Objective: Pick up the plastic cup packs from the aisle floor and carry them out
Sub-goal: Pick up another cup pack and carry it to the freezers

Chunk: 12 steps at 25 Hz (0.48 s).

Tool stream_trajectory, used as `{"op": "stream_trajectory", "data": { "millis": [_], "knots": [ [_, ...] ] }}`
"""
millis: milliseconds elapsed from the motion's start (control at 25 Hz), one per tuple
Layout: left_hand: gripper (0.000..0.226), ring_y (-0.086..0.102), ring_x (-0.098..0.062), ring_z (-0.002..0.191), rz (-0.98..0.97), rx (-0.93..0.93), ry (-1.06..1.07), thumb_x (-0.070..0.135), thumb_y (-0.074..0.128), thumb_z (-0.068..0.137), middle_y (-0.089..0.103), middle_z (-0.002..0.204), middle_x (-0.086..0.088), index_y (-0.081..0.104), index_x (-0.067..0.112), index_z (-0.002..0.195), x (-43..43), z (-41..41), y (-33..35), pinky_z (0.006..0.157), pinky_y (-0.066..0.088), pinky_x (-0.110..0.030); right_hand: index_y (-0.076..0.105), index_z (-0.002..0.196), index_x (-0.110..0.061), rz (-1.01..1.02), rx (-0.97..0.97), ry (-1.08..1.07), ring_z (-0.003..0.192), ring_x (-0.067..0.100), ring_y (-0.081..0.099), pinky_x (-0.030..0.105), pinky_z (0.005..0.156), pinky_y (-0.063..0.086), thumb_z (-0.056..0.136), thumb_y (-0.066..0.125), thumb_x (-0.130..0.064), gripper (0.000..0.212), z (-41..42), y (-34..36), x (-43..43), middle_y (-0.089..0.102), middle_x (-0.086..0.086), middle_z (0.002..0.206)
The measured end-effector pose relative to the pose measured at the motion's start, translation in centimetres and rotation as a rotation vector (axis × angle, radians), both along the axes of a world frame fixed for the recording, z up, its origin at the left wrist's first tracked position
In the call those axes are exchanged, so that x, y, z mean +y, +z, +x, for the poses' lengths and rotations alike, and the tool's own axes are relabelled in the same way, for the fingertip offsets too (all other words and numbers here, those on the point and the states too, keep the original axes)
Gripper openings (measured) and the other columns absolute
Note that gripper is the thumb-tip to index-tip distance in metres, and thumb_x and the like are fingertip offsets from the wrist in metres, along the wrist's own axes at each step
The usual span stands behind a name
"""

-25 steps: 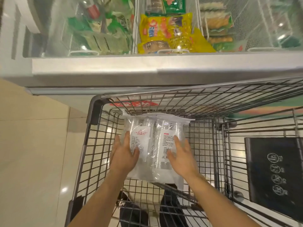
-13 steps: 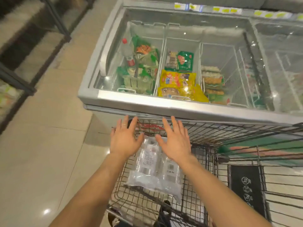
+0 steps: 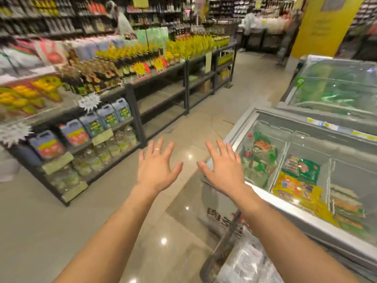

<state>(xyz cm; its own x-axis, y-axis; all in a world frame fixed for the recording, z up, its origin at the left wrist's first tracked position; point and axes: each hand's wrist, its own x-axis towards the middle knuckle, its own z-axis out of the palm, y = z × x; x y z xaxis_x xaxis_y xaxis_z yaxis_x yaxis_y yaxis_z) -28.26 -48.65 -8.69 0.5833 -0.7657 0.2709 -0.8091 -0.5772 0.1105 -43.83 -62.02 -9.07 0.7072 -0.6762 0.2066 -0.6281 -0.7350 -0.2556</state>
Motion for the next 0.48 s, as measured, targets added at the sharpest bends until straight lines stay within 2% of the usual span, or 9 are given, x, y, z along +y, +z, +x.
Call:
{"op": "stream_trajectory", "data": {
  "millis": [280,480],
  "knots": [
    [0.074,0.015,-0.028,0.149,-0.096,-0.118,0.300,0.068,0.034,0.087,0.021,0.162,-0.003,0.025,0.035,0.152,20.0,12.3,8.4,0.116,0.021,-0.051,0.011,0.155,-0.035,-0.110,-0.094,0.282,0.150,0.026,0.006,0.044,0.118,0.012,0.094,0.033,-0.065,0.071,17.1,9.2,15.1,0.009,0.002,0.164],
    [0.071,0.018,-0.028,0.148,-0.139,-0.180,0.490,0.066,0.039,0.090,0.022,0.162,-0.003,0.026,0.034,0.152,34.1,18.6,12.4,0.116,0.021,-0.050,0.014,0.154,-0.036,-0.118,-0.153,0.455,0.150,0.026,0.008,0.046,0.118,0.014,0.093,0.033,-0.068,0.072,26.7,13.3,27.2,0.013,0.002,0.164]
  ]
}}
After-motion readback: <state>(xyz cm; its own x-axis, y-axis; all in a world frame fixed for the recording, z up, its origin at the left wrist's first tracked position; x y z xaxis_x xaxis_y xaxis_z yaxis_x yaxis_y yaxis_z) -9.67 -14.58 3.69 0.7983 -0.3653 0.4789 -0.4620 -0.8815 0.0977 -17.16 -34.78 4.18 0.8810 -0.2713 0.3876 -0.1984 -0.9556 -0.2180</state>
